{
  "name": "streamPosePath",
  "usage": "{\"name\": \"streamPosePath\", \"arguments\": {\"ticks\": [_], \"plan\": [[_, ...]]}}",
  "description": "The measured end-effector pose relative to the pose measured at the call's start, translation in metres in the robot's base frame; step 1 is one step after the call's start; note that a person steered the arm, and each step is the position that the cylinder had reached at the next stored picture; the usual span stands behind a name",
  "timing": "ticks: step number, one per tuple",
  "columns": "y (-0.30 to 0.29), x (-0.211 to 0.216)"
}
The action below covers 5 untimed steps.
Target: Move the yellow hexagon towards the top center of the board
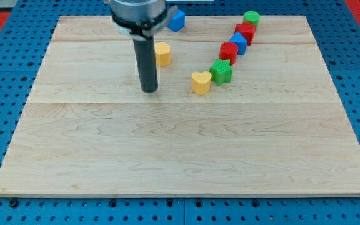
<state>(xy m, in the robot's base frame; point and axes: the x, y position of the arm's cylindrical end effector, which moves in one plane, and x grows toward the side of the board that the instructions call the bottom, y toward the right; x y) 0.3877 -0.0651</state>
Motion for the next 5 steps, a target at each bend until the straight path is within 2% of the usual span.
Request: {"name": "streamPosePath", "arguments": {"ticks": [1, 2, 4, 5], "plan": [[-0.012, -0.035], [-0.027, -0.048], [0.058, -0.072], [0.055, -0.082]]}}
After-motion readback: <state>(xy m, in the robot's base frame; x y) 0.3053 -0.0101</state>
